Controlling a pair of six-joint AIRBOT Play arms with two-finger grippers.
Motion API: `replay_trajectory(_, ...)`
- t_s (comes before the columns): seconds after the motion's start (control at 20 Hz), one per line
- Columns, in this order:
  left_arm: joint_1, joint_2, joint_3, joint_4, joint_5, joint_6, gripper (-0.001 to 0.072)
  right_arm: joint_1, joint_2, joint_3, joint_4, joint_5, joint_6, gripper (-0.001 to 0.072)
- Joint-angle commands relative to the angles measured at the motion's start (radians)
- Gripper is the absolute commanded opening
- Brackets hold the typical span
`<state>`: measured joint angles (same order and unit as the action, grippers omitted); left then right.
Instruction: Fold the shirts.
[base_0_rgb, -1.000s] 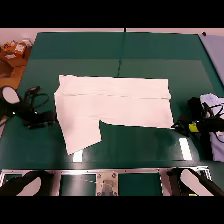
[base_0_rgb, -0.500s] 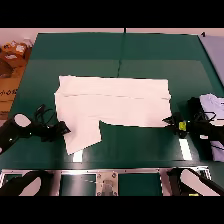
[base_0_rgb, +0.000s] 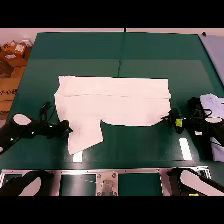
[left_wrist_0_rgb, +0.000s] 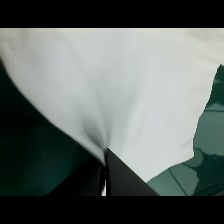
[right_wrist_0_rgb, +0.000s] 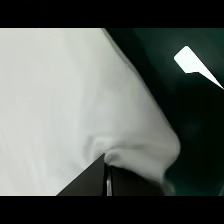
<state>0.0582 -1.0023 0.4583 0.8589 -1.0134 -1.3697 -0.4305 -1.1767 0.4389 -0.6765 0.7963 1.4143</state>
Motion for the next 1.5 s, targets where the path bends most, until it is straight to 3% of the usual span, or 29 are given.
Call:
replay_trajectory(0.0, 0.0, 0.031, 0.065, 0.135, -0.203, -0.027, 0.0021, 0.0, 0.018, 0.013, -0.105, 0.121, -0.004, 0.002)
replay_trajectory(0.3, 0.0, 0.188, 0.19, 0.204, -0.316, -0.096, 0.0021, -0.078, 0.23, 0.033, -0.182, 0.322, 0.048, 0.002)
replay_trajectory(0.5, 0.0, 0.187, 0.322, 0.198, -0.297, -0.088, 0.0021, -0.075, 0.289, 0.121, -0.142, 0.384, 0.067, 0.002)
replay_trajectory(0.65, 0.0, 0.161, 0.402, 0.195, -0.2, -0.084, 0.0021, -0.06, 0.266, 0.214, -0.097, 0.334, 0.067, 0.002)
replay_trajectory(1.0, 0.0, -0.2, 0.623, 0.073, -0.014, 0.037, 0.0022, 0.09, -0.093, 0.489, -0.055, 0.142, 0.067, 0.0021)
replay_trajectory(1.3, 0.0, -0.61, 0.911, 0.045, 0.073, 0.056, 0.0024, 0.117, -0.505, 0.759, 0.012, 0.068, 0.071, 0.0022)
replay_trajectory(1.35, 0.0, -0.659, 0.937, 0.026, 0.1, 0.054, 0.0031, 0.117, -0.561, 0.799, 0.043, 0.06, 0.07, 0.0089)
replay_trajectory(1.4, 0.0, -0.689, 0.947, 0.009, 0.137, 0.054, 0.0306, 0.117, -0.612, 0.842, 0.058, 0.056, 0.07, 0.0262)
replay_trajectory(1.45, 0.002, -0.699, 0.946, 0.001, 0.198, 0.05, 0.0697, 0.111, -0.65, 0.89, 0.059, 0.055, 0.066, 0.0427)
